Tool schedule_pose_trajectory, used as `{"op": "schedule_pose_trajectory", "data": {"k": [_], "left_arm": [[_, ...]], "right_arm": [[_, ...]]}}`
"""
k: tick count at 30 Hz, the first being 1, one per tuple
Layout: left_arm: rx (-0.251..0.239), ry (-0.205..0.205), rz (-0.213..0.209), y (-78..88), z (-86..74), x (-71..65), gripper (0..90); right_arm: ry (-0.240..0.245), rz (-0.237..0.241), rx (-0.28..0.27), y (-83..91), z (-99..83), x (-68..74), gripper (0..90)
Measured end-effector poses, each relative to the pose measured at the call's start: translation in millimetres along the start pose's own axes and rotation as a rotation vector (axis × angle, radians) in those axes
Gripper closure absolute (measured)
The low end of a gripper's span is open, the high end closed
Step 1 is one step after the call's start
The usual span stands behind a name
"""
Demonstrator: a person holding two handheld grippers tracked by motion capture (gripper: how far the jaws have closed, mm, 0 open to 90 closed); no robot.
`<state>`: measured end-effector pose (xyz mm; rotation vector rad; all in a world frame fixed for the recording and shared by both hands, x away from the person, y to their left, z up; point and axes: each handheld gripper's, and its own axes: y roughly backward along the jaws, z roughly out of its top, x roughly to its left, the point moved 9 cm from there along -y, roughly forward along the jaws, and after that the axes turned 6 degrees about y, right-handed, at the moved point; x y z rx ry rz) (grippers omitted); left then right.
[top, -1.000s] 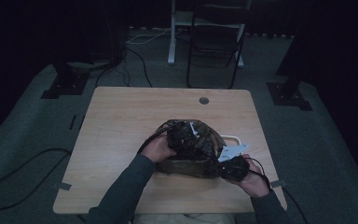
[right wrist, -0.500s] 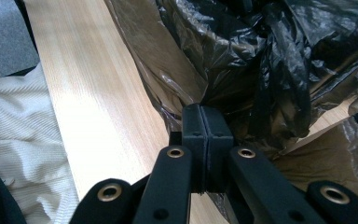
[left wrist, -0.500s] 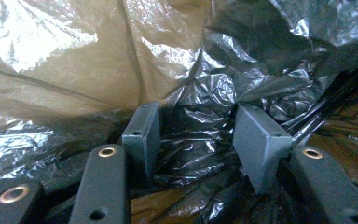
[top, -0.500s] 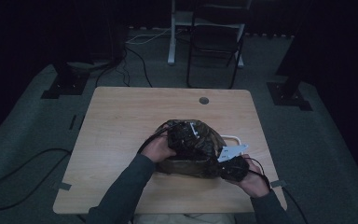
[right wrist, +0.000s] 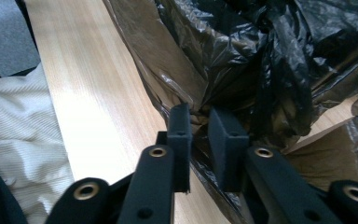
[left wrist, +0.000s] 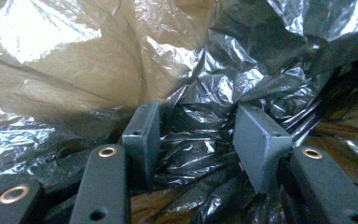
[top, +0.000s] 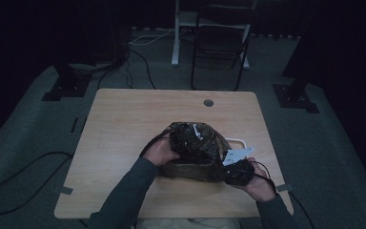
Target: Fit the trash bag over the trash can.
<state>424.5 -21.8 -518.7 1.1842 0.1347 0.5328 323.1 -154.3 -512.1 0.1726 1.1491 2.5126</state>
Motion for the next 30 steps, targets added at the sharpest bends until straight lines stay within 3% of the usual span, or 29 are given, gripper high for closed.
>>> {"op": "schedule_pose_trajectory", "data": {"k": [6,14,30], "left_arm": [[-0.027,0.007,-0.007,6.0,0.6,-0.1,51.5],[-0.047,0.009,0.002,12.4,1.3,0.7,50.7],[-0.125,0.046,0.008,32.0,-0.1,5.8,50.3]], "right_arm": [[-0.021,0.01,-0.01,0.0,0.8,-0.5,62.9],[-0.04,-0.001,-0.013,-0.9,0.3,-3.0,49.6],[-0.048,-0.001,-0.032,1.8,1.7,-3.8,45.1]]}}
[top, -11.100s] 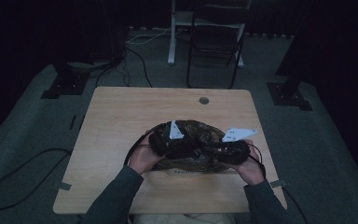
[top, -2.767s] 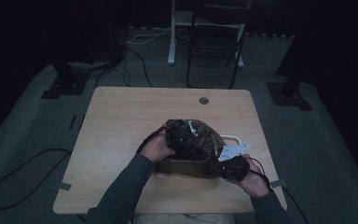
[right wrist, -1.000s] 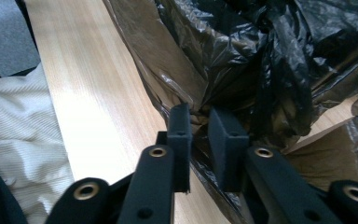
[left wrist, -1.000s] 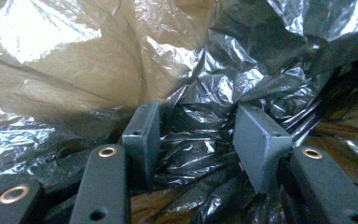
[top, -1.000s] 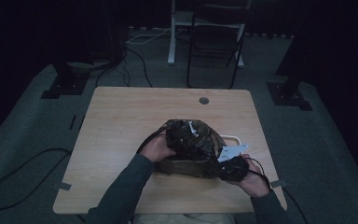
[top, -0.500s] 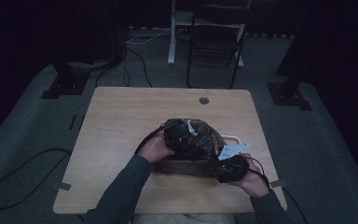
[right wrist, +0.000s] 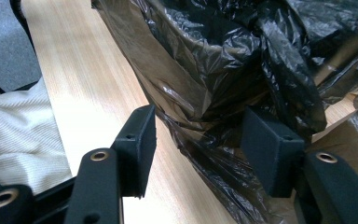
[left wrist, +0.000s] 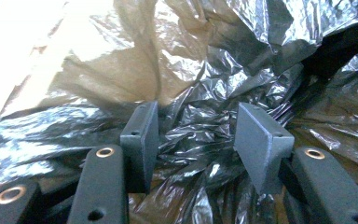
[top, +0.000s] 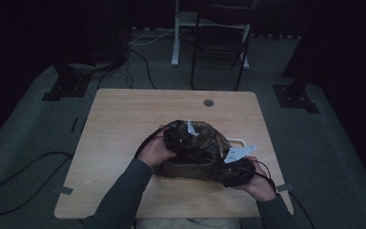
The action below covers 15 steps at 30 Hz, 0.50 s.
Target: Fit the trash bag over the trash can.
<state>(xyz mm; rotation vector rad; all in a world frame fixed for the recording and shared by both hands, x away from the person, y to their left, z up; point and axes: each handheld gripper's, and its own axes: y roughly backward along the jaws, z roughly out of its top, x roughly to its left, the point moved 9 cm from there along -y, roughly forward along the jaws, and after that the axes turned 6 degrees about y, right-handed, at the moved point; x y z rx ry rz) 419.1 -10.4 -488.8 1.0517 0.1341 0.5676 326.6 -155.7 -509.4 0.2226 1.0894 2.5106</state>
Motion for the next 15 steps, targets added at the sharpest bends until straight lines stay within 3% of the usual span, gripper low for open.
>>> {"op": "schedule_pose_trajectory", "data": {"k": [15], "left_arm": [[-0.069,0.033,0.024,14.8,-2.3,8.7,49.8]], "right_arm": [[0.012,0.007,-0.002,2.9,1.0,2.3,45.8]]}}
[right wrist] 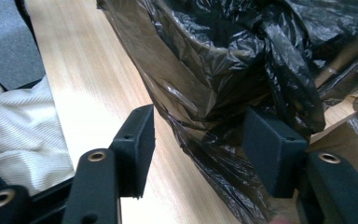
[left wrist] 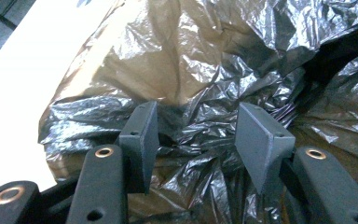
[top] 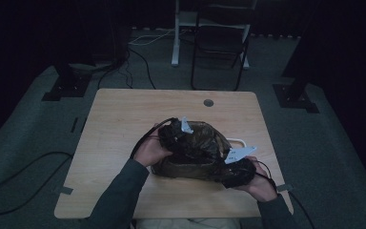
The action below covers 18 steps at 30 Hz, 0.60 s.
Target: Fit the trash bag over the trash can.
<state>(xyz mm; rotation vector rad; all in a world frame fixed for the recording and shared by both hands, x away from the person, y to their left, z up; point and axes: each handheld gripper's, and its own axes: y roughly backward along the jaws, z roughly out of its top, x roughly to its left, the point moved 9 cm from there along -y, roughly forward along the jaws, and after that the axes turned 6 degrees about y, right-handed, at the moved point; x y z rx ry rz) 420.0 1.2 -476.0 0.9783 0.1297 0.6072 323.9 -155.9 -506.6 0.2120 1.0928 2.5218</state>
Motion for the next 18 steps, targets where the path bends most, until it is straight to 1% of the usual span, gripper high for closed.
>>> {"op": "schedule_pose_trajectory", "data": {"k": [1,2,8,11,16,18], "left_arm": [[0.0,0.0,0.0,0.0,0.0,0.0,49.8],[-0.012,0.009,0.002,1.9,-0.1,1.1,49.8],[-0.03,0.023,0.009,6.1,-1.4,4.8,49.8],[-0.037,0.031,0.012,8.5,-2.6,7.0,49.8],[-0.044,0.042,0.02,11.7,-4.6,11.0,49.9],[-0.048,0.048,0.02,12.6,-5.2,12.1,49.8]], "right_arm": [[0.003,0.003,-0.005,0.7,0.3,0.3,46.6],[0.001,0.001,-0.01,1.7,0.8,0.3,46.6],[-0.011,-0.018,-0.032,5.6,3.6,-2.3,46.4],[-0.018,-0.035,-0.044,6.2,4.9,-3.9,43.5],[-0.026,-0.038,-0.059,6.7,7.0,-4.0,41.0],[-0.021,-0.038,-0.06,7.5,7.4,-3.7,40.9]]}}
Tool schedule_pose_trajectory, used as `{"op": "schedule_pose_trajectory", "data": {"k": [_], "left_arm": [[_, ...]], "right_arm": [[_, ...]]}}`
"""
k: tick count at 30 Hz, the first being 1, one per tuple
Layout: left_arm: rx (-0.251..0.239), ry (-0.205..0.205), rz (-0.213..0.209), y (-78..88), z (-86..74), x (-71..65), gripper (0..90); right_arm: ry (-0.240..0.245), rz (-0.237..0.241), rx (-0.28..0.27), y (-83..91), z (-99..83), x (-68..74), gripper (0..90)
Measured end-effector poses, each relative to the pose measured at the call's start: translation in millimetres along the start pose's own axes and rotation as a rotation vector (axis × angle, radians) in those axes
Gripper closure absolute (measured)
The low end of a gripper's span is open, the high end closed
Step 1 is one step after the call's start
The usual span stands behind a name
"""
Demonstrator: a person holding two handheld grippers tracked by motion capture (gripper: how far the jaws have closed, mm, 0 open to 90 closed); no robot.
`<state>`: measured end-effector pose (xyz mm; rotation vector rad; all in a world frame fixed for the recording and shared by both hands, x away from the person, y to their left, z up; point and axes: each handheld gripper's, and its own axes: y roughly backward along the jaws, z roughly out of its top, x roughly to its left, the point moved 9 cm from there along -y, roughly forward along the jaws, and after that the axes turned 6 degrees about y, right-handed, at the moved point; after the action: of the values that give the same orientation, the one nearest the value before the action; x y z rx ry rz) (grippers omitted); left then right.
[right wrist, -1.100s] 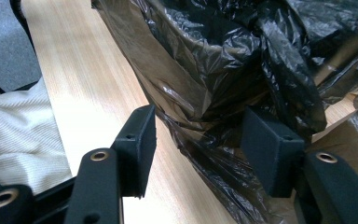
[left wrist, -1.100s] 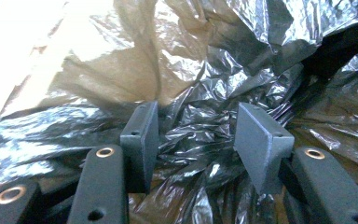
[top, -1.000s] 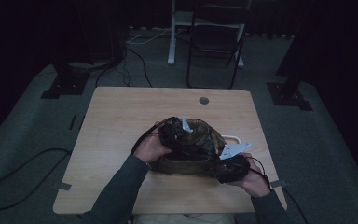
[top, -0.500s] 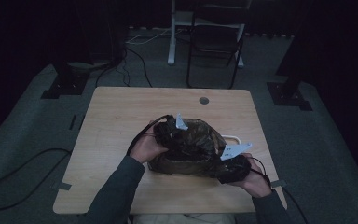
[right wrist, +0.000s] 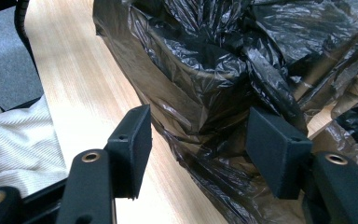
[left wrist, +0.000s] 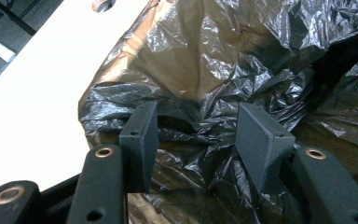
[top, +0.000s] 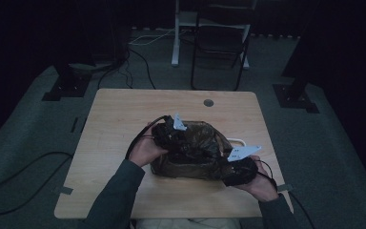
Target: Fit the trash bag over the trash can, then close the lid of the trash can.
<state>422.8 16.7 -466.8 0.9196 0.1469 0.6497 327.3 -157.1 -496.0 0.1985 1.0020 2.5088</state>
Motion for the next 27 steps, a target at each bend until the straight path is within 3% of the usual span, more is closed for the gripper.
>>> {"op": "schedule_pose_trajectory", "data": {"k": [27], "left_arm": [[-0.068,0.071,0.021,19.9,-11.0,16.7,49.3]], "right_arm": [[0.022,-0.014,-0.031,8.6,7.1,0.9,40.0]]}}
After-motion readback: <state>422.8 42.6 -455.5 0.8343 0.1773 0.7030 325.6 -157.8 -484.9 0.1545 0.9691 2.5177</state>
